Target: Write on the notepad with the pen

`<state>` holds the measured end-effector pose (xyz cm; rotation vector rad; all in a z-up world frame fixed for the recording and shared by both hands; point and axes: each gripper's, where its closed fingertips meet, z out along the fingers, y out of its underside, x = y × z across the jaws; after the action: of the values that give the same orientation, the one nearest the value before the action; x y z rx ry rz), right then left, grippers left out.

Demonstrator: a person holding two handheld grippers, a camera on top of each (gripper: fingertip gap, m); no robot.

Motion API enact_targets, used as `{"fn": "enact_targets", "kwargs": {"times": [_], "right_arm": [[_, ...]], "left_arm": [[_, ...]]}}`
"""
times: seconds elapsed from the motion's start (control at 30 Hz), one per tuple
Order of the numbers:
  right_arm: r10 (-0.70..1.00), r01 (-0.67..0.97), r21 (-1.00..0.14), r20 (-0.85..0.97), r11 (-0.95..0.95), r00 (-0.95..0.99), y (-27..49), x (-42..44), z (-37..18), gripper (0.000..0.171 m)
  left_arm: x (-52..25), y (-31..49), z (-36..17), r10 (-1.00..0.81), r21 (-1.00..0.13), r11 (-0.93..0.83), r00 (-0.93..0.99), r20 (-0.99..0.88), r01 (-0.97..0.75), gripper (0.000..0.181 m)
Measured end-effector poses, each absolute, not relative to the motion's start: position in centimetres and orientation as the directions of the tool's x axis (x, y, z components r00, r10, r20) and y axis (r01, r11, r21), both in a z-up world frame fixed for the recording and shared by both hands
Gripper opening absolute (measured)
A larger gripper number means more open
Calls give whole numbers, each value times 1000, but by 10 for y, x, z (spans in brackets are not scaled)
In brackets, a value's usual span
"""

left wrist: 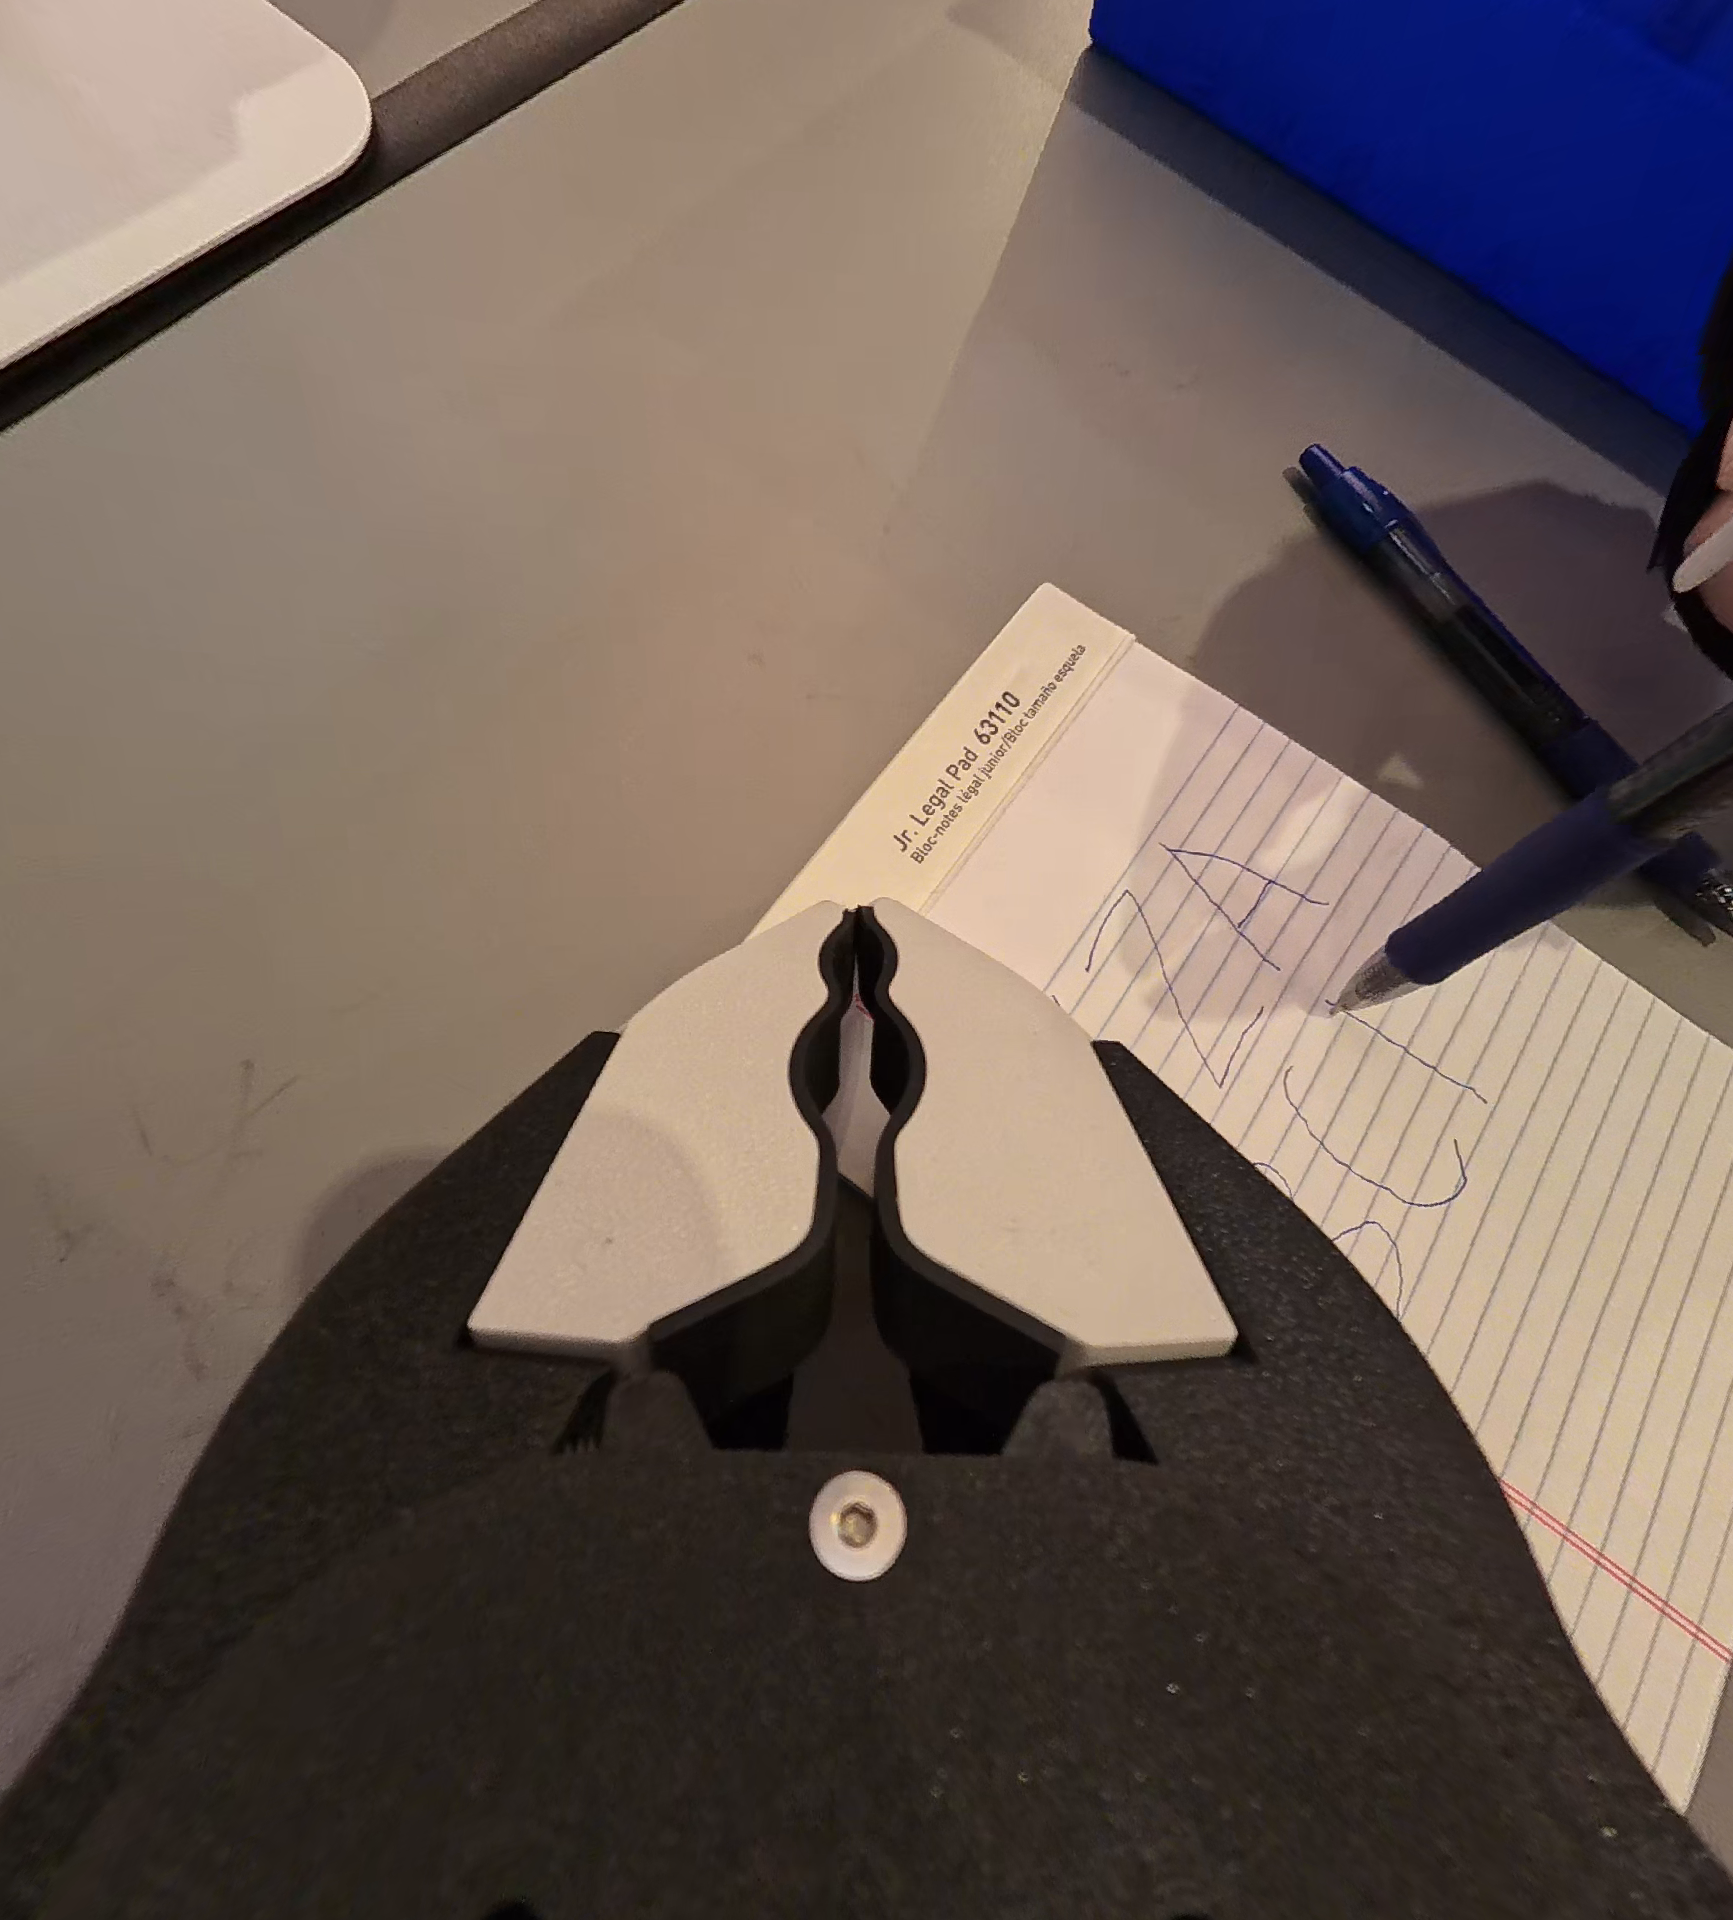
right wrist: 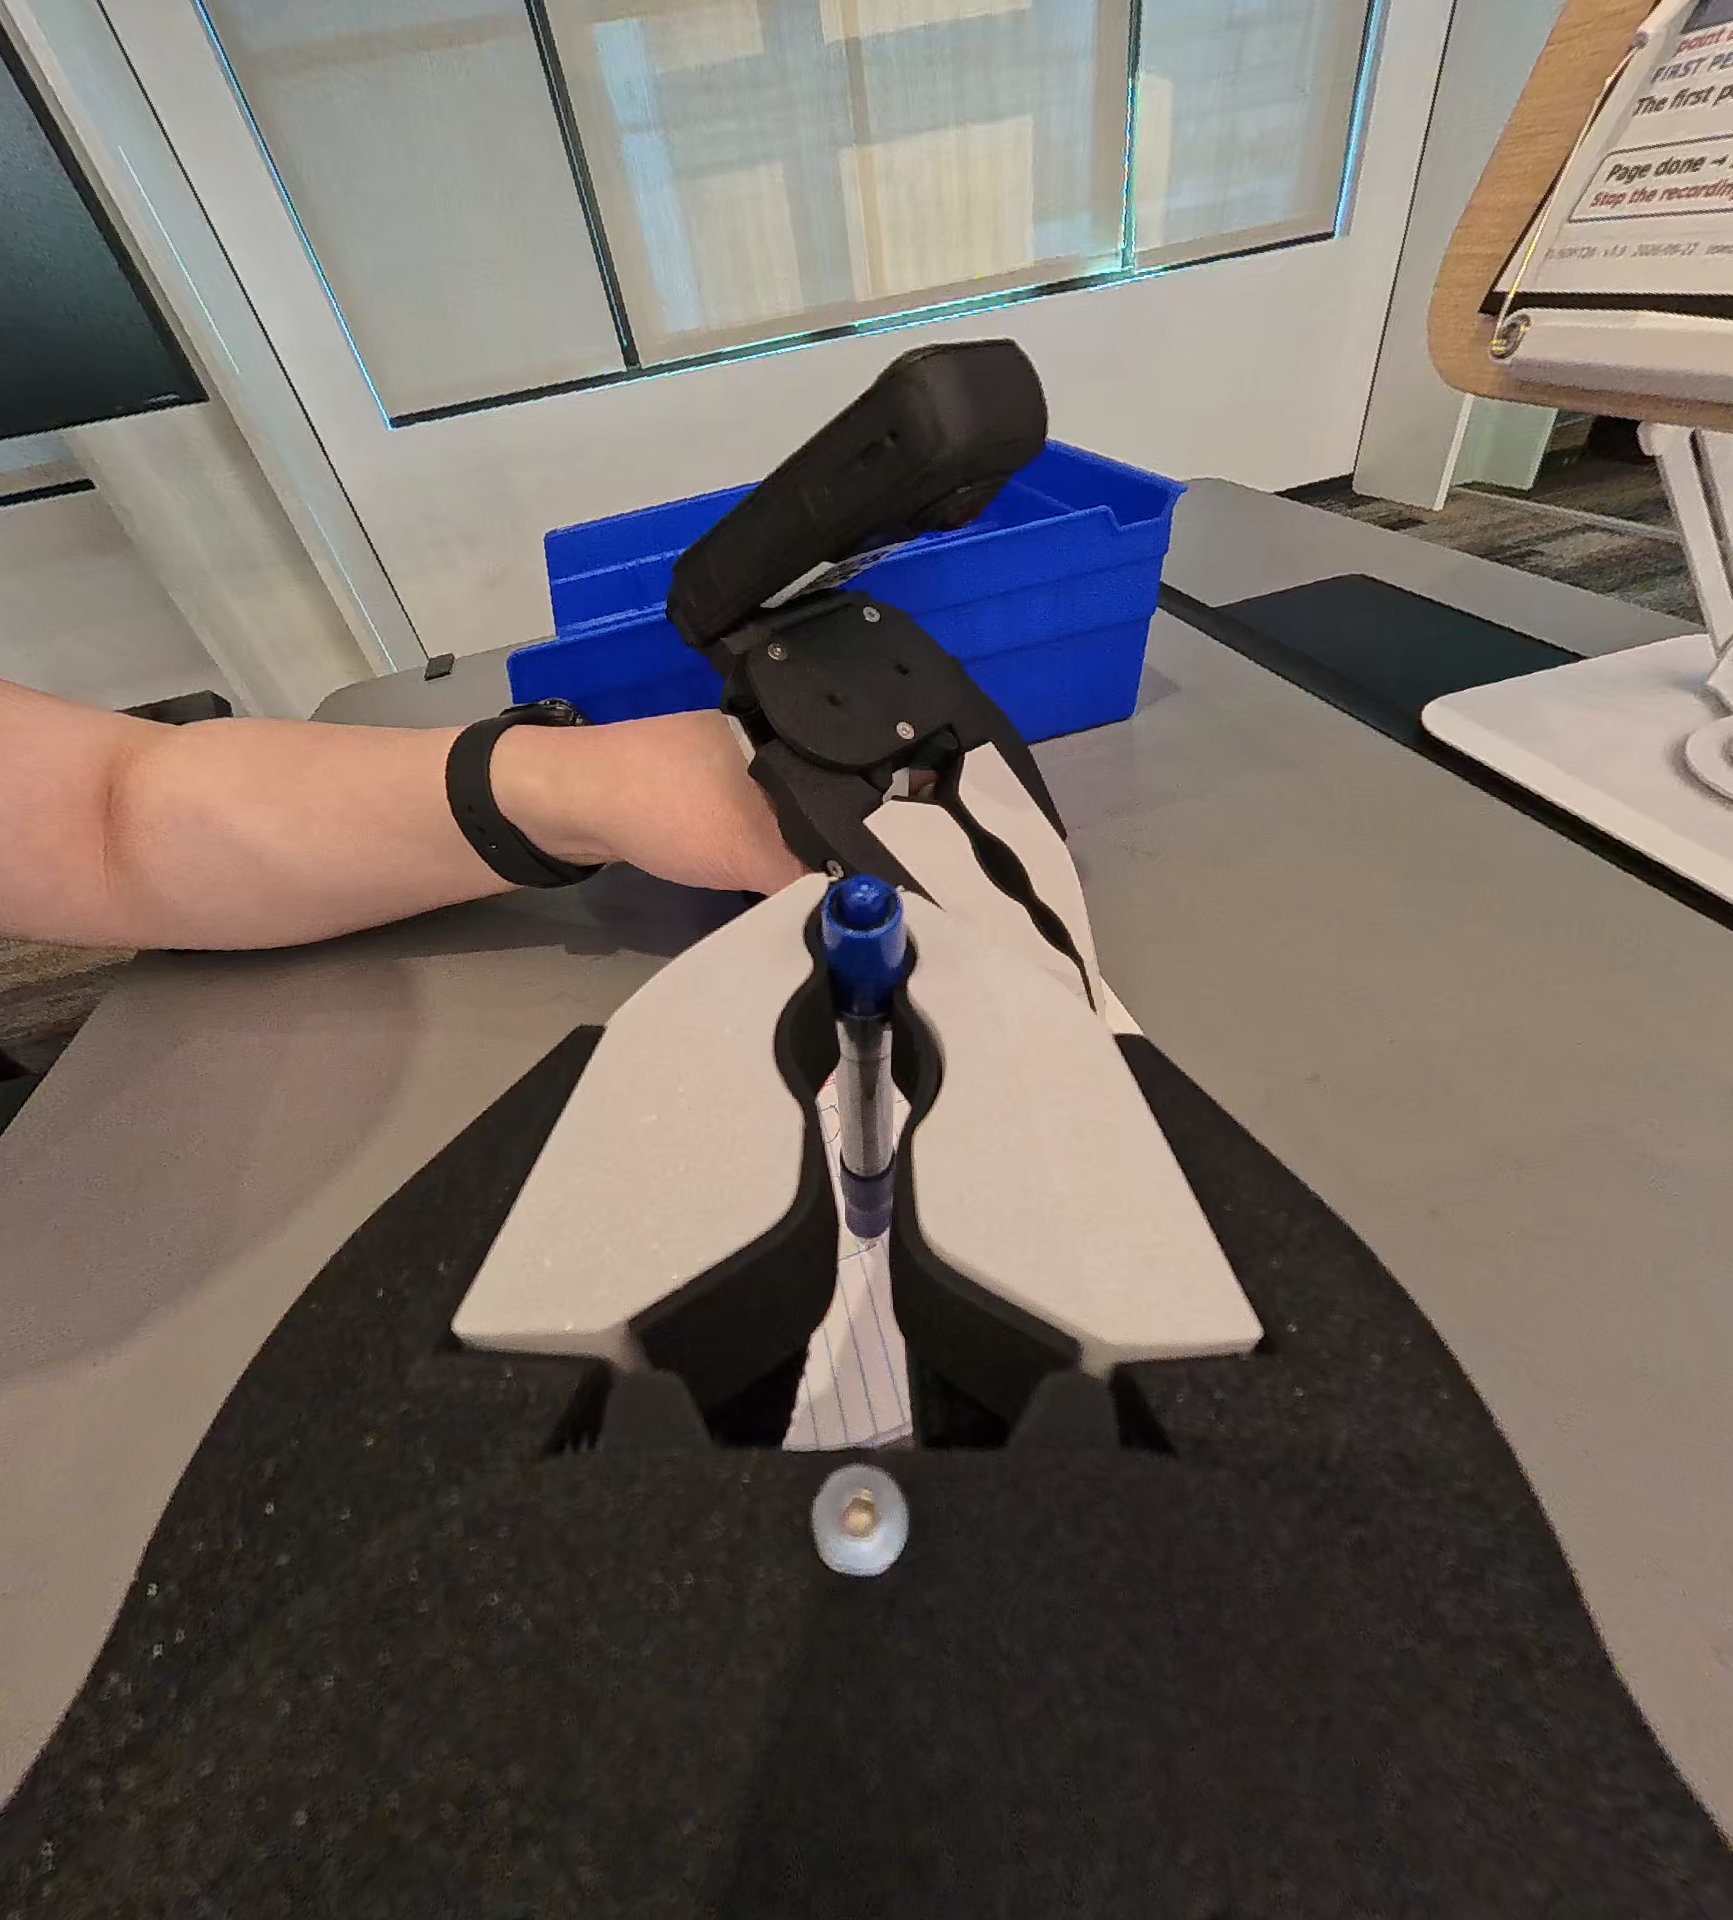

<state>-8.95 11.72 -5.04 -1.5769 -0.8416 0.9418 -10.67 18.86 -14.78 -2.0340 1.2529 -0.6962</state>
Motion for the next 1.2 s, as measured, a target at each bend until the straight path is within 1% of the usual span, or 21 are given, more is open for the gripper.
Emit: {"fn": "enact_targets", "kwargs": {"times": [0.57, 1.2], "right_arm": [[870, 93, -966, -174, -243, 461, 120, -78, -54, 5], [876, 117, -940, -247, -321, 414, 113, -74, -55, 5]], "left_arm": [[-107, 188, -148, -909, -750, -339, 404, 104, -569, 0], [-107, 188, -148, -909, -750, -338, 403, 104, -569, 0]]}}
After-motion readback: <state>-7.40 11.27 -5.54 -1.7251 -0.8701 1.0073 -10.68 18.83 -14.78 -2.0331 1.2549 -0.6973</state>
